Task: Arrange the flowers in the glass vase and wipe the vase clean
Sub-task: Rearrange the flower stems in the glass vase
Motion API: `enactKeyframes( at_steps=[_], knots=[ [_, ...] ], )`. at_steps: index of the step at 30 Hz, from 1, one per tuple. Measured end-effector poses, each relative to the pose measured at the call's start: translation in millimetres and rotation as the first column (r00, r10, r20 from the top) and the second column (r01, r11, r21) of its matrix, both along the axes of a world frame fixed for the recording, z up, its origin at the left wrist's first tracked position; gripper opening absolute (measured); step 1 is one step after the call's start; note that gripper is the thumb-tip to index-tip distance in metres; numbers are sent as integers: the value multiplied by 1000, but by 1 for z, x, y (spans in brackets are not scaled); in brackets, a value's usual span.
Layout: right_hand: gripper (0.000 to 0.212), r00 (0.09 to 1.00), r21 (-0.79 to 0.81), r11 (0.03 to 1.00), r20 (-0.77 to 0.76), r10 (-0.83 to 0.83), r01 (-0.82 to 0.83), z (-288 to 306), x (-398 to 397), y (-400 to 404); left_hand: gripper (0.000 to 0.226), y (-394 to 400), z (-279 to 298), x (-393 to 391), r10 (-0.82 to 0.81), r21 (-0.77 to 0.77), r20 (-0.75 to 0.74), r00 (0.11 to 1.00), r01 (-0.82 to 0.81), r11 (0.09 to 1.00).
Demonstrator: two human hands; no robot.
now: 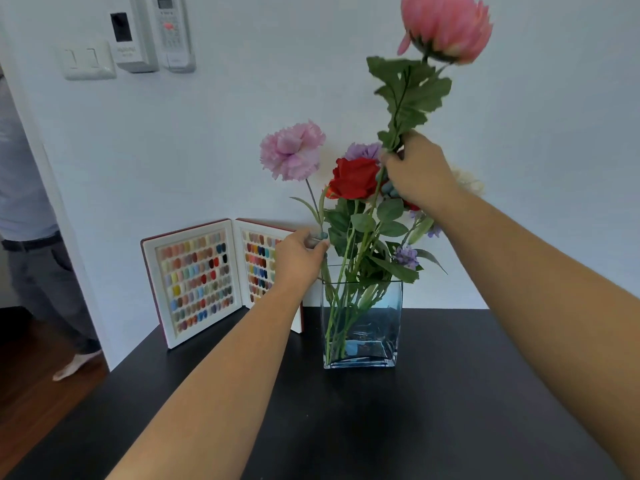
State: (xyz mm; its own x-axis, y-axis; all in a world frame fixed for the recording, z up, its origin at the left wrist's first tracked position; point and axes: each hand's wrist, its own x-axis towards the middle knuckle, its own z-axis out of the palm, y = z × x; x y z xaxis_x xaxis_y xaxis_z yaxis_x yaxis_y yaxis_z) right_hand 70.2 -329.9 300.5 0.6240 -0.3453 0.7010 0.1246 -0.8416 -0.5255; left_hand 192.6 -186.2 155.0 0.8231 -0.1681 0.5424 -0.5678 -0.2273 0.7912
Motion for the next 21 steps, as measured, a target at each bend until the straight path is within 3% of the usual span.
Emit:
enactKeyframes(
  at_steps=[3,8,12,19,21],
  knots=[
    [13,996,69,993,4,93,-93,9,-6,15,6,-1,1,-1,-28,-30,-23,999,27,999],
    [19,990,18,991,-49,134,-133,11,-2,39,3,0,6,-3,-127,-106,-169,977,110,988],
    [12,991,-31,991,-15,132,-133,19,-1,53,6,6,5,0,-167,-167,-200,965,135,977],
    [11,981,-45,980,-17,195,-196,24,2,63,4,10,0,3,-170,-85,-200,965,156,984],
    [8,982,-41,981,-22,188,-189,22,6,62,13,8,-4,2,-157,-55,-186,970,149,987]
  ],
)
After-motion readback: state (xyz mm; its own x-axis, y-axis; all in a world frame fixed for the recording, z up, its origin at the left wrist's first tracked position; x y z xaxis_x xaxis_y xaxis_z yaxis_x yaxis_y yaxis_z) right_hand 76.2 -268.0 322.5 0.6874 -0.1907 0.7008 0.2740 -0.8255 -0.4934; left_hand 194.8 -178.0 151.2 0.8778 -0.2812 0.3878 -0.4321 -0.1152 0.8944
